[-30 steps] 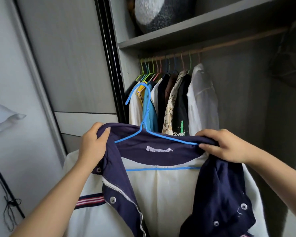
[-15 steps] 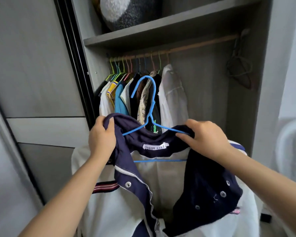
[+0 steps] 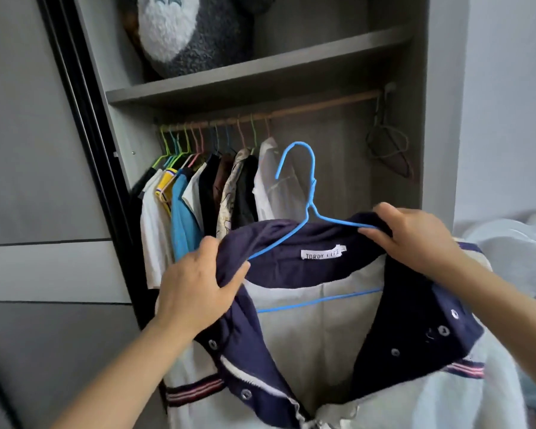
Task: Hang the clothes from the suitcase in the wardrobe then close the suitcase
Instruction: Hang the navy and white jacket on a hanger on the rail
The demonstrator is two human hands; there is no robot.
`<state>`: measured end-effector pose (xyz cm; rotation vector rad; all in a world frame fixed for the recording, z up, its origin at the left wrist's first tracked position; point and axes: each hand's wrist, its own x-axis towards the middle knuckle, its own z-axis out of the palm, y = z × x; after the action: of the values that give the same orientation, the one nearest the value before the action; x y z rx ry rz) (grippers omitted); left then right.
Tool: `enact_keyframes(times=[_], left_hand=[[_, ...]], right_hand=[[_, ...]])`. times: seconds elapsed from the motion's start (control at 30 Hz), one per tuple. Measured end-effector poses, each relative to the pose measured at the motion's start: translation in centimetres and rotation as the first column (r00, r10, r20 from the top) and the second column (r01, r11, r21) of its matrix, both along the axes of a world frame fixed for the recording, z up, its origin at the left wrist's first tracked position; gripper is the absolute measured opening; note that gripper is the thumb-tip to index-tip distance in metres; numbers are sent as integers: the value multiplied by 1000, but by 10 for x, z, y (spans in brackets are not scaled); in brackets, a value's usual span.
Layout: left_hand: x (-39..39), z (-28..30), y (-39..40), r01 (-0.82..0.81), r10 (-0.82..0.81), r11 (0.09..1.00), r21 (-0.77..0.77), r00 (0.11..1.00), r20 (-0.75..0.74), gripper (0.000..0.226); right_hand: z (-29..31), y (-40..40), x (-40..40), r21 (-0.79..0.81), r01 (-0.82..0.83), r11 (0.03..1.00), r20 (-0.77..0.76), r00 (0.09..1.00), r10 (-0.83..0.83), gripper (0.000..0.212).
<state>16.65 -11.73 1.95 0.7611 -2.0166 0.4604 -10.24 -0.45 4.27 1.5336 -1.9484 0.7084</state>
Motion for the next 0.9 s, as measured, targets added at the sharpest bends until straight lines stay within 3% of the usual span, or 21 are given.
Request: enact_keyframes(times=[0.1,0.17,0.23,0.3,0.43,0.6,0.67,0.73,0.77,0.8,0.9], left_hand=[[-11,-2,-2,-102,115,993,-55,897,426,75],[-16,-6,0,-164,104,986,41,779,618,93],[-28,-9,-1,-230,-25,935,269,716,697,98],[-46,-6,-6,-222,-88,904,364,739,668,91],[-94,-6,-30,-50,-228,839,542,872,433,60],[-153,-14,-51,128,-306,612,781,949,83,39],[-169,-13,-62,137,-263,560,817,965,18,38],[-185,-15,-74,89,-205,583,808,978,40,38],[-191,-17,-80,63,-186,590,805,981,60,38],[-196,-18,-84,46,-180,580,813,981,73,39],[-220,-11,-112,53,-253,437,898,965,67,47]], right_hand=[[6,9,-5,-114,73,991,17,997,-72,44],[7,18,-8,-124,110,986,20,994,-109,45],[9,27,-10,-98,144,985,45,989,-140,47],[14,38,-13,-77,168,983,110,981,-159,47],[20,50,-19,-63,173,983,295,944,-147,36],[15,43,-37,-16,161,987,555,822,-125,29],[9,35,-40,5,41,999,747,664,-31,19],[3,24,-41,21,-94,995,894,447,23,3],[-1,17,-44,15,-131,991,925,379,36,5],[-3,12,-47,2,-142,990,941,334,46,10],[-1,-9,-66,-84,-119,989,969,222,109,7]])
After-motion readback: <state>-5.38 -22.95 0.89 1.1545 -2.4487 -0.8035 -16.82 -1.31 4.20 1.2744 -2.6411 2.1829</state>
